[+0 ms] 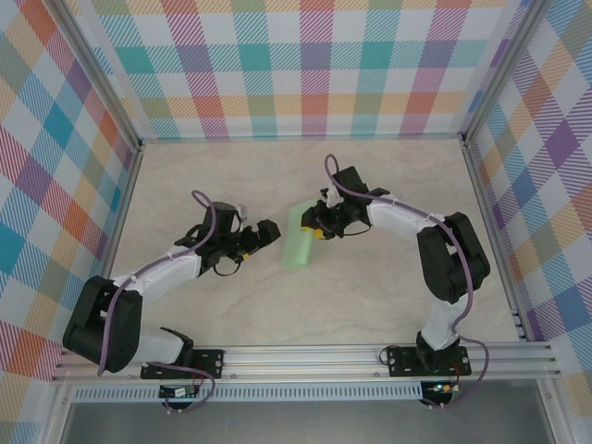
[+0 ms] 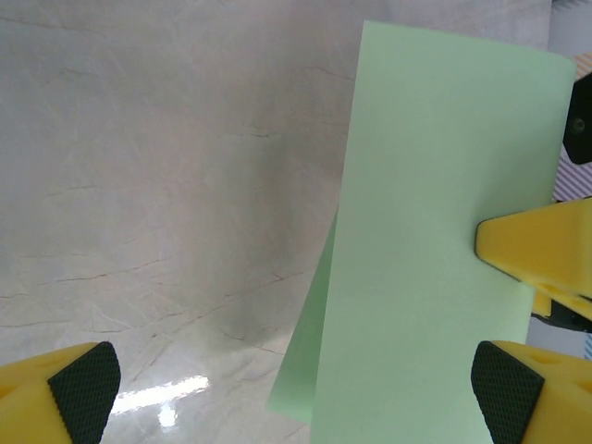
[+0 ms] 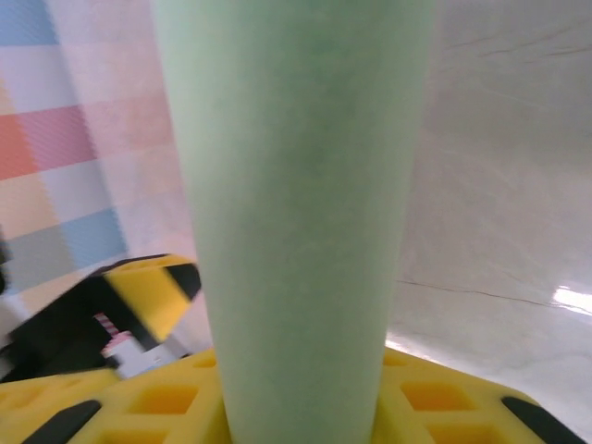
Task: Fold a paper plane with a square sheet of paper (pick it up from the middle)
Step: First fold in half a square sheet of paper at the center of the table.
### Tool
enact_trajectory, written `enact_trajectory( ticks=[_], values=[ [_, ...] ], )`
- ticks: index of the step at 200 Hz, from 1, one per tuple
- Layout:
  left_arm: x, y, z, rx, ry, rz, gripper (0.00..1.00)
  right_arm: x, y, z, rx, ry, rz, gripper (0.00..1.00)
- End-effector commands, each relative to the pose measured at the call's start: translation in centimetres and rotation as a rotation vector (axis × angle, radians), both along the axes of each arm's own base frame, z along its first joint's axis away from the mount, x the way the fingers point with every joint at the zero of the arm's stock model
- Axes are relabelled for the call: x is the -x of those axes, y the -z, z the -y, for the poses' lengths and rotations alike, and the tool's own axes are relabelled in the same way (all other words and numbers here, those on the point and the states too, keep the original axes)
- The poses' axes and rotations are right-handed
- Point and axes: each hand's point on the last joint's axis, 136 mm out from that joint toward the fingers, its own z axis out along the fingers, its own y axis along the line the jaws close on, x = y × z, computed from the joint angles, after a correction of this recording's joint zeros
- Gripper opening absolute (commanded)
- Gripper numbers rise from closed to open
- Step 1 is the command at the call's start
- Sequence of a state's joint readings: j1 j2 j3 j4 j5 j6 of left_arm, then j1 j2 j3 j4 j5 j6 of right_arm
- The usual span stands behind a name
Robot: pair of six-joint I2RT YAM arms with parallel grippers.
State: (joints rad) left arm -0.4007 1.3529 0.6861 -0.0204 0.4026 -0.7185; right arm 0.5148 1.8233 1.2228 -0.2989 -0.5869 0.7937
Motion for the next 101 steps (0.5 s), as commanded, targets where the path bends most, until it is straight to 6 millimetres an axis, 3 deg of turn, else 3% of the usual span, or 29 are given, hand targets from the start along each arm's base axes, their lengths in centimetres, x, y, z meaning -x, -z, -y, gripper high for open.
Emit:
enact_trajectory(
  ticks=[1,58,88,101],
  values=[
    [-0.3,-1.1,1.4,0.087,0.043,-0.009,1.00,0.3,-0.7,-1.8,-0.140,-0.066,-0.032,0.36],
    [0.3,1.0,1.7,0.085,0.056,-0.079,0.99,0.5,5.5,1.0,0.113,-0.056,-0.105,0.44],
    [0.4,1.3,2.5,0.089,0.082,-0.090,0.98,0.1,6.2,2.2,0.188,-0.048,-0.090,0.58],
    [0.5,1.5,3.0,0.092,0.100,-0.101,0.97,0.0,6.0,2.7,0.212,-0.044,-0.080,0.60]
  ],
)
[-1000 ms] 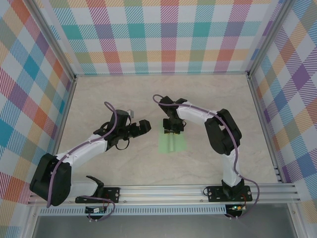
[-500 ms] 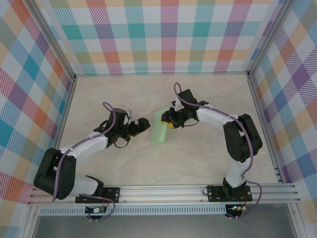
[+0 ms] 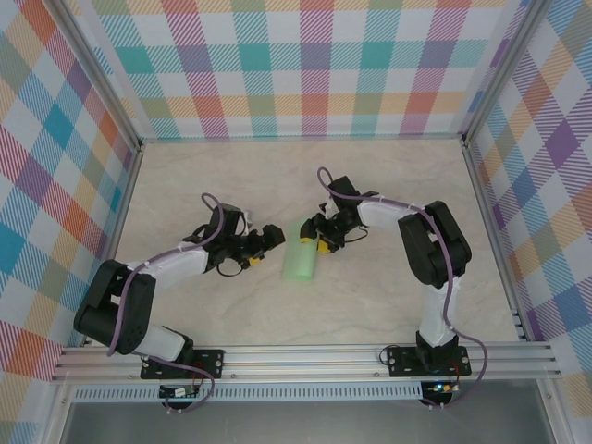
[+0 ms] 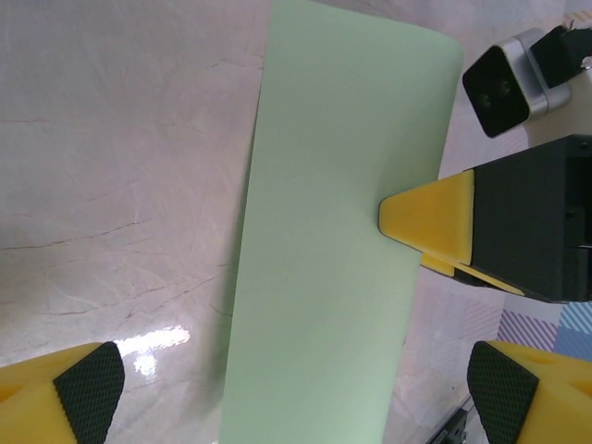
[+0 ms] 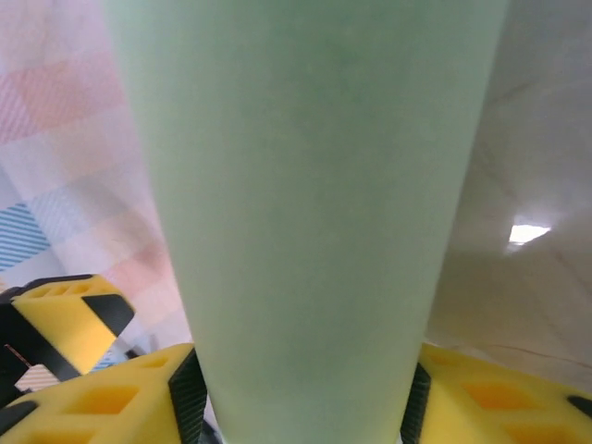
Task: Fold a paper plane with a square sheet of paper (pick it up from the middle)
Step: First fold in half a square sheet of paper at the center of the table.
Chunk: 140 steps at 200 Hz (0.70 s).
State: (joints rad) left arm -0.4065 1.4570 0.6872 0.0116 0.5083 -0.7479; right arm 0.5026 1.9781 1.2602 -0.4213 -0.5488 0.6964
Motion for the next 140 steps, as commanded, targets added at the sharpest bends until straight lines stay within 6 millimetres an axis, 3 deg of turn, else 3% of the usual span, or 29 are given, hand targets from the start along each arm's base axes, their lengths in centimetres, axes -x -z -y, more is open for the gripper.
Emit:
enact_trajectory(
  ticks=[1,75,140],
  values=[
    [-0.5,-0.9,1.5,0.041,0.039,0.014,0.97,-0.8,-0.7,1.1,0.064,-0.013,0.044,0.60],
    [-0.6,-0.2,4.0,0.060,0.121,-0.017,0.90,-0.3,-1.0,4.3,0.150,0.060,0.058,0.71],
    [-0.8,0.1,7.0,0.114,0.197,-0.032,0.64,0.3,-0.6,5.1,0.109,0.097,0.034,0.72]
  ],
)
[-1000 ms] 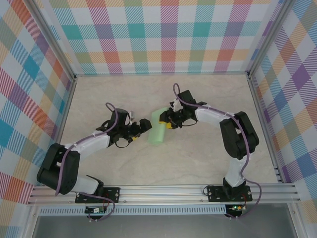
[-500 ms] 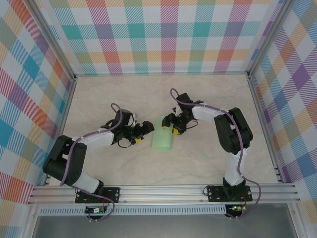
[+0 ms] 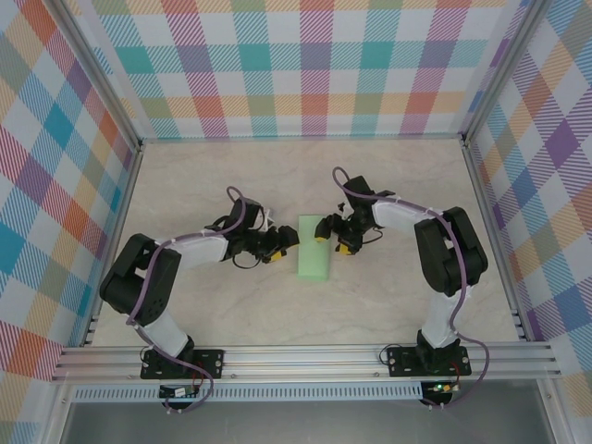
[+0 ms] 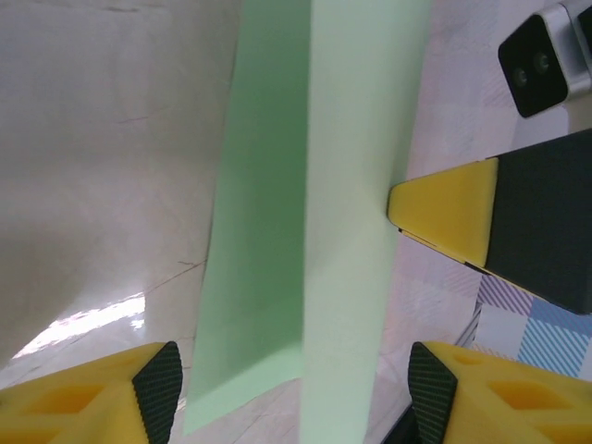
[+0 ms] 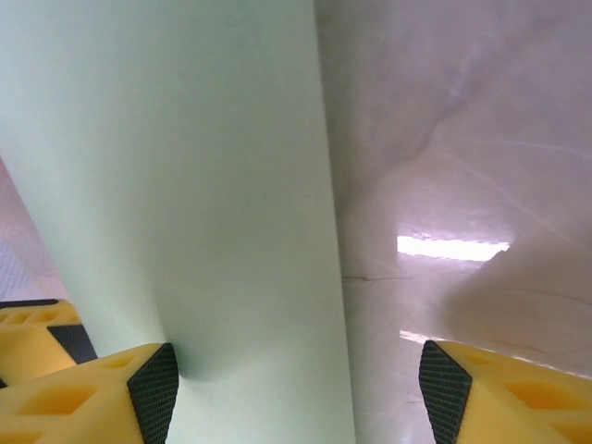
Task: Fold a paper plane with a square sheet of paper (pick it up from the middle)
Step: First fold in half a square sheet of paper at the center of the table.
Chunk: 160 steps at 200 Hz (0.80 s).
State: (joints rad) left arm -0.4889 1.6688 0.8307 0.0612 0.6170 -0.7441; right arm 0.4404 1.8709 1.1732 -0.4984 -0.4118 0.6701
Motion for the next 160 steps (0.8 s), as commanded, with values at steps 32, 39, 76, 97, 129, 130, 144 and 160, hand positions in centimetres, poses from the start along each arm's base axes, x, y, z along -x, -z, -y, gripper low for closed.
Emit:
enact_trajectory(
  ticks=[32,39,76,97,129,130,144,160],
  values=[
    [0.0,-0.5,2.3,0.076,0.065,0.002,0.59,0.0,-0.6,0.1,-0.034,0.030,0.008,0.72],
    [0.0,-0.6,2.5,0.084,0.068,0.003,0.59,0.0,-0.6,0.1,-0.039,0.035,0.008,0.72],
    [0.2,-0.4,3.3,0.099,0.095,-0.010,0.56,-0.2,-0.7,0.0,-0.071,0.066,0.009,0.73],
    [0.2,-0.1,3.6,0.097,0.097,-0.015,0.53,-0.3,-0.7,0.2,-0.078,0.084,0.005,0.73],
    [0.2,0.3,4.0,0.095,0.103,-0.027,0.36,-0.3,-0.6,0.3,-0.091,0.106,0.006,0.73],
    [0.2,0.3,4.0,0.094,0.102,-0.027,0.35,-0.3,-0.6,0.3,-0.090,0.106,0.006,0.73],
    [0.1,0.5,4.0,0.085,0.101,-0.032,0.26,-0.1,-0.4,0.5,-0.085,0.113,0.001,0.73],
    [0.0,0.7,3.9,0.071,0.101,-0.030,0.19,0.0,-0.5,0.4,-0.101,0.115,-0.003,0.73]
  ],
)
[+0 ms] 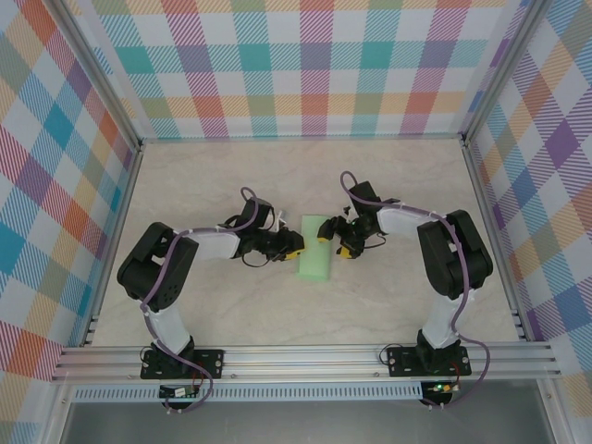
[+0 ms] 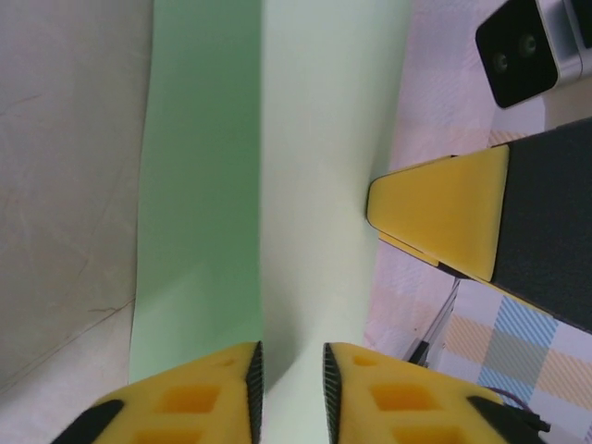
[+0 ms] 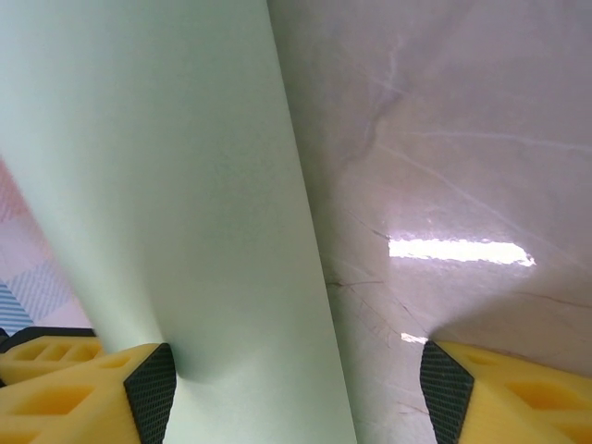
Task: Fold a paper plane with a square sheet of paper (pick it up from the middle)
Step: First fold in half a square sheet of paper at the center of the table.
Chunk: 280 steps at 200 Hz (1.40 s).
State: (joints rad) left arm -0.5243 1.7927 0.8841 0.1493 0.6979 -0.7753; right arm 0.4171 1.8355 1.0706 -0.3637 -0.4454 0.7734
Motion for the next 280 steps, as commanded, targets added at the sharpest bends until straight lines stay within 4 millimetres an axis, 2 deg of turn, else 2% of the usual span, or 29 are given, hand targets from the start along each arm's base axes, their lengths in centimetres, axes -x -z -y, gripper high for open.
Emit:
enact_trajectory(
  ticks=[1,35,68,109,144,186,224,239,269,280],
  values=[
    [0.1,-0.4,1.0,0.005,0.031,0.011,0.18,0.0,-1.0,0.0,-0.040,0.019,0.011,0.73],
    [-0.3,-0.1,0.6,-0.031,0.015,0.018,0.09,0.3,-2.0,0.2,-0.056,0.029,0.053,0.77],
    [-0.5,0.1,0.5,-0.056,0.023,0.025,0.08,0.8,-2.9,0.8,-0.068,0.058,0.114,0.79],
    [-0.6,0.2,0.6,-0.064,0.033,0.025,0.09,1.6,-2.5,0.4,-0.093,0.066,0.129,0.69],
    [-0.5,0.5,0.6,-0.065,0.031,0.013,0.09,1.6,-1.6,-0.8,-0.113,0.052,0.103,0.53],
    [-0.4,0.6,0.6,-0.062,0.034,0.010,0.09,1.3,-1.4,-1.6,-0.143,0.035,0.091,0.52],
    [-0.6,0.7,0.7,-0.063,0.034,0.009,0.10,1.4,-0.8,-1.5,-0.128,0.029,0.076,0.52],
    [-0.6,0.6,0.6,-0.071,0.027,0.012,0.13,1.5,-0.1,-0.7,-0.075,0.053,0.068,0.51],
    [-0.9,0.1,-0.9,-0.140,-0.027,0.053,0.35,1.4,0.9,0.5,0.009,0.085,0.049,0.49],
    [-1.0,-0.2,-1.7,-0.182,-0.056,0.072,0.38,1.3,1.1,0.5,0.019,0.081,0.041,0.49]
  ],
)
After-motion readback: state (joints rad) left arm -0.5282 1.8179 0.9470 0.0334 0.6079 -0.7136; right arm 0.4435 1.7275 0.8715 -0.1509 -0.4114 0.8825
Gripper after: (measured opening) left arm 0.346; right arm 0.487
